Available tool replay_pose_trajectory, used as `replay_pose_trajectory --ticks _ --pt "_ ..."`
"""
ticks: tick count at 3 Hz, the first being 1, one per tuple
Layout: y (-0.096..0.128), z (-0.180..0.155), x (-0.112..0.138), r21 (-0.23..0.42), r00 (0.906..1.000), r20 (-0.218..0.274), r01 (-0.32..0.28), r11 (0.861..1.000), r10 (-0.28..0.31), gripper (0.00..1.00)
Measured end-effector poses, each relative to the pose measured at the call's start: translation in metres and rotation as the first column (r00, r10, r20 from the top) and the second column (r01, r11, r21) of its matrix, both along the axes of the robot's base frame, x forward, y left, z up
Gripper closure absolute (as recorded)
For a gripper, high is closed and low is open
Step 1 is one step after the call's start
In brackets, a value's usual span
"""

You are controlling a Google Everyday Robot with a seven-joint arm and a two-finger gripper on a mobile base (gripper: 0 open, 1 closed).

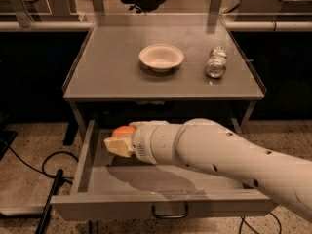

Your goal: Place orange into top drawer

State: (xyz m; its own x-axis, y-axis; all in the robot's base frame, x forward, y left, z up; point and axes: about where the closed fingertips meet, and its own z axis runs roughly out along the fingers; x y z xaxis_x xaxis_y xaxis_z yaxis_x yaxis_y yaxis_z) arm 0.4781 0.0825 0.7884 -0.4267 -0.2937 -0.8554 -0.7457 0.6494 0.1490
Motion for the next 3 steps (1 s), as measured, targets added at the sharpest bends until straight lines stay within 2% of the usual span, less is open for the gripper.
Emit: replay_pose_trajectory --ticks 1,3 --pt "0.0009 -0.0311 0.0046 -0.012 0.9989 -0.040 0.023 1.000 -0.024 1.00" --pt "0.0046 -0.0403 0.0050 -0.007 0.9978 -0.056 0.035 0.999 -0.035 1.00"
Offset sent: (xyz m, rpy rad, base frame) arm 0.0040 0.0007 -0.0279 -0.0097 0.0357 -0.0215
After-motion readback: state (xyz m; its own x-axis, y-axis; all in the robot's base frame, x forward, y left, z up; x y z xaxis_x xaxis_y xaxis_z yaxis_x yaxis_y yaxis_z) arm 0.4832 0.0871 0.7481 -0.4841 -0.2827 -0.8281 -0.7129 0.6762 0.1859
